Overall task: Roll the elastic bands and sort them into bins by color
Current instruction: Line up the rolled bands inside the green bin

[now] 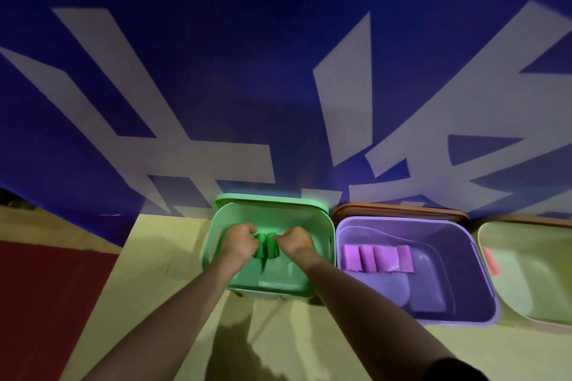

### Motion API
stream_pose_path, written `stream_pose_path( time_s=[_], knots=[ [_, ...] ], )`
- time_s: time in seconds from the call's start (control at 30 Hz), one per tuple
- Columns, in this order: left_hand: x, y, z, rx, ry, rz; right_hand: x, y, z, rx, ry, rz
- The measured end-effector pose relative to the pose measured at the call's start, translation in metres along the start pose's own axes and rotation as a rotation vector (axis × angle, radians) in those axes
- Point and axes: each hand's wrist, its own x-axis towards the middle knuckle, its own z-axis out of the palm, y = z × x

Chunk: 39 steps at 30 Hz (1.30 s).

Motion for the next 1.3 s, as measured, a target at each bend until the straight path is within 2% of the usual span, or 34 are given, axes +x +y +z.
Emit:
stream_pose_path(
  time_s=[0.13, 0.23, 0.3, 0.37, 0.43, 0.47, 0.6, 0.77, 0.8, 0.87, 0.93, 1.1, 1.3],
  knots=[
    [-0.011, 0.003, -0.008, -0.081, 0.002, 0.014, -0.021, -0.004, -0.013, -0.022, 0.033, -0.12],
    [-0.027, 0.008, -0.02, -0.228, 0.01, 0.03, -0.053, -0.001, -0.031, 0.165, 0.132, -0.265],
    [-0.037, 0.009, -0.033, -0.325, 0.05, 0.074, -0.073, 0.007, -0.05, 0.234, 0.321, -0.392],
    [-0.045, 0.008, -0.046, -0.366, 0.128, 0.128, -0.085, 0.018, -0.07, 0.166, 0.567, -0.539],
    [-0.051, 0.006, -0.056, -0.359, 0.201, 0.161, -0.088, 0.024, -0.087, 0.037, 0.696, -0.598],
    [-0.054, 0.005, -0.06, -0.353, 0.227, 0.17, -0.086, 0.024, -0.093, -0.038, 0.687, -0.593],
    [-0.06, 0.006, -0.063, -0.392, 0.246, 0.138, -0.08, 0.016, -0.094, -0.239, 0.471, -0.521],
    [-0.059, 0.014, -0.042, -0.333, 0.116, 0.108, -0.083, 0.012, -0.07, -0.112, 0.554, -0.688],
    [-0.058, 0.015, -0.038, -0.32, 0.102, 0.093, -0.082, 0.008, -0.062, -0.085, 0.49, -0.629],
    [-0.052, 0.015, -0.03, -0.313, 0.075, 0.055, -0.07, -0.001, -0.045, -0.093, 0.226, -0.366],
    [-0.045, 0.013, -0.021, -0.281, 0.023, -0.004, -0.056, -0.002, -0.031, -0.16, 0.064, -0.147],
    [-0.022, 0.004, -0.004, -0.196, -0.041, -0.099, -0.02, 0.007, -0.01, -0.155, 0.086, -0.007],
    [0.002, 0.004, 0.008, -0.127, -0.129, -0.174, 0.005, 0.003, 0.002, -0.139, 0.091, 0.001]
  ],
)
